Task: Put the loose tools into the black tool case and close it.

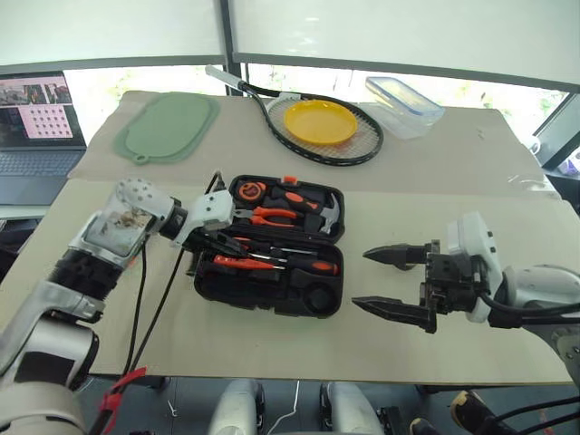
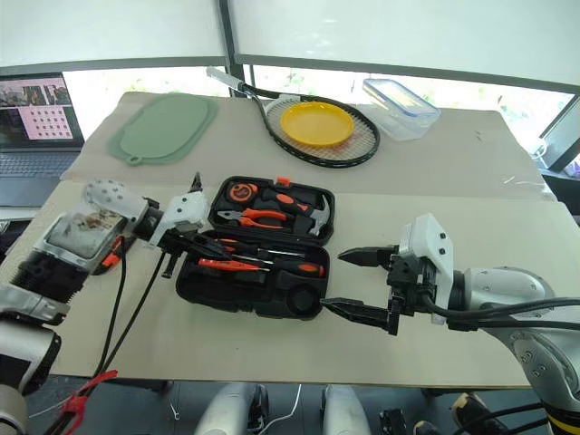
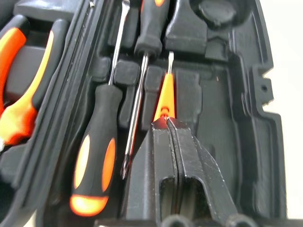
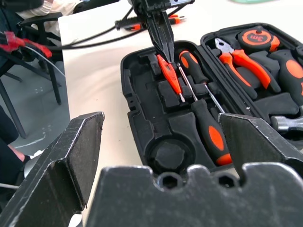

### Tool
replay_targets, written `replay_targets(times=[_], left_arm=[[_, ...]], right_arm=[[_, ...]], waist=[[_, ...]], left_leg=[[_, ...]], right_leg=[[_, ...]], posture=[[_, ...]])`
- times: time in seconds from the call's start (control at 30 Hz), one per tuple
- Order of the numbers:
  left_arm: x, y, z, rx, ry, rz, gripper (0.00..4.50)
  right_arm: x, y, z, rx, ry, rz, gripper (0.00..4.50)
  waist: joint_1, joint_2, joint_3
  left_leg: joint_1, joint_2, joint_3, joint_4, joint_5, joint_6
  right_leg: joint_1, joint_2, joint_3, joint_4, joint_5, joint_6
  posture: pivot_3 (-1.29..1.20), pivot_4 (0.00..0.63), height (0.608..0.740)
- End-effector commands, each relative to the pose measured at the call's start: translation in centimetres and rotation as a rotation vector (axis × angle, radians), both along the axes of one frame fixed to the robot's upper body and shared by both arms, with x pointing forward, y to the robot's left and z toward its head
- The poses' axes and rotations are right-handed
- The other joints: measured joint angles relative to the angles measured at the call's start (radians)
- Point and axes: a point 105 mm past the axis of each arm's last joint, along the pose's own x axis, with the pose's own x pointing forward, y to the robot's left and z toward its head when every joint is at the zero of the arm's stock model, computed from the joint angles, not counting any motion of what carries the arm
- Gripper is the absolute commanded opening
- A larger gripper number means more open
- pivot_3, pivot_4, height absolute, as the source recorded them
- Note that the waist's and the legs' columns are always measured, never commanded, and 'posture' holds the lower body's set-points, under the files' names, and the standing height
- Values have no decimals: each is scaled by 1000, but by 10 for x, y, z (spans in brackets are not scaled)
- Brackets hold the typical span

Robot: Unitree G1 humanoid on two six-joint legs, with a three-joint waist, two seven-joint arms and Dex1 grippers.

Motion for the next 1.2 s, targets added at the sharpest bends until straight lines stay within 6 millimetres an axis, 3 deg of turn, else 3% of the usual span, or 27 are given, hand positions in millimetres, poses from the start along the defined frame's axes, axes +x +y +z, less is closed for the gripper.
replay_targets(times=[0.03, 0.27, 0.5, 0.67, 0.9, 1.2], left_arm=[[2, -1, 9, -44, -59, 12, 37], [2, 8, -14, 64, -74, 12, 37], [2, 28, -23, 152, -77, 18, 37], [-4, 43, -24, 192, -55, 19, 37], [-2, 49, -23, 209, -64, 33, 37], [3, 36, -7, 87, -43, 58, 37]], right_arm=[[-2, -1, 10, -1, -27, 7, 4500], [1, 0, 11, -1, -21, 7, 4500], [2, 2, 11, 3, -20, 11, 4500], [3, 4, 9, 12, -18, 13, 4500], [4, 4, 9, 21, -15, 11, 4500], [4, 3, 7, 24, -12, 6, 4500]], waist=[[1, 0, 0], [1, 0, 0], [1, 0, 0], [0, 1, -1], [-1, 1, -1], [1, 1, -1]], left_leg=[[0, 0, 0, 0, 0, 0], [0, -1, 0, 0, 0, 0], [1, -1, 0, 0, 0, 0], [2, -1, 0, 0, 0, 0], [2, 0, 1, -1, 0, 0], [2, 0, 1, 0, 0, 0]], right_leg=[[0, 0, 0, 0, 0, 0], [0, 0, 0, 0, 0, 0], [1, -1, 0, 0, 0, 0], [2, -1, 0, 0, 0, 0], [1, 0, 1, 0, 0, 0], [1, -1, 1, 0, 0, 0]], posture=[[0, 150, 738], [0, 150, 738], [0, 150, 738], [0, 150, 738], [0, 150, 738], [0, 150, 738]])
